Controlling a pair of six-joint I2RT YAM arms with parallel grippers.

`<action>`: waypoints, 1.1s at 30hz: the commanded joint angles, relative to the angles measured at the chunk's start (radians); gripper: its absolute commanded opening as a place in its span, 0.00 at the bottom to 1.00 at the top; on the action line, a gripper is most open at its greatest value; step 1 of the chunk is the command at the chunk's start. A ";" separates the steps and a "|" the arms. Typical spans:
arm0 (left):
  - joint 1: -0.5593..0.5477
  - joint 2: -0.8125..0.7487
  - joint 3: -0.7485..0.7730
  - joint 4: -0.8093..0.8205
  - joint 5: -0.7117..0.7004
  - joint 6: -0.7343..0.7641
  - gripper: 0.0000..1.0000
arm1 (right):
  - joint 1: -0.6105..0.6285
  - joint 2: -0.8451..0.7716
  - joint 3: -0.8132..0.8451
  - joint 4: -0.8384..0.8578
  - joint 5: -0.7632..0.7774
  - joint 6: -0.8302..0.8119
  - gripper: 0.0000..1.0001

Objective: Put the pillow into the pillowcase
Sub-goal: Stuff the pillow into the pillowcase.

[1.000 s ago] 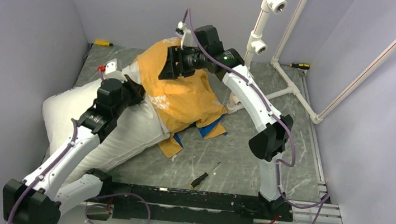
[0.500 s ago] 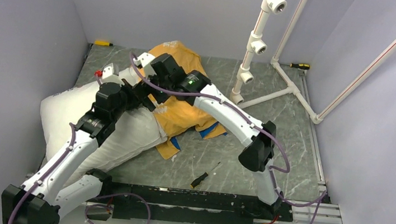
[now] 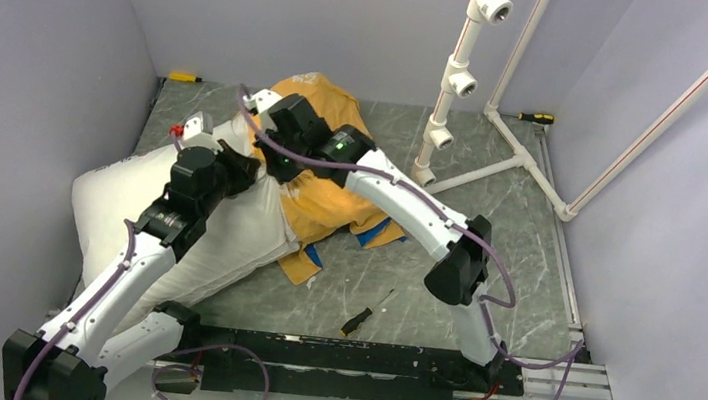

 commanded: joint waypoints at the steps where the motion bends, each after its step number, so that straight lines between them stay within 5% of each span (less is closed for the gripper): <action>1: 0.018 -0.030 0.020 -0.087 -0.053 0.025 0.00 | -0.147 -0.068 0.025 0.094 -0.237 0.096 0.00; 5: 0.018 -0.028 0.097 -0.068 -0.051 0.067 0.00 | -0.210 -0.084 0.054 0.265 -0.565 0.267 0.00; 9: 0.018 -0.028 0.234 -0.081 -0.091 0.167 0.00 | -0.233 -0.074 0.032 0.695 -0.831 0.609 0.00; 15: 0.016 -0.005 0.375 -0.105 -0.117 0.280 0.00 | -0.199 0.170 0.252 1.352 -1.045 1.298 0.00; 17: 0.016 -0.005 0.364 -0.098 -0.119 0.284 0.00 | -0.193 0.235 0.347 1.452 -1.076 1.429 0.00; 24: 0.016 0.010 0.200 0.048 -0.141 0.196 0.00 | -0.164 0.076 0.135 1.297 -1.174 1.244 0.00; 33: -0.034 0.216 0.154 0.161 -0.220 0.187 0.00 | -0.132 0.096 0.179 1.297 -1.243 1.242 0.00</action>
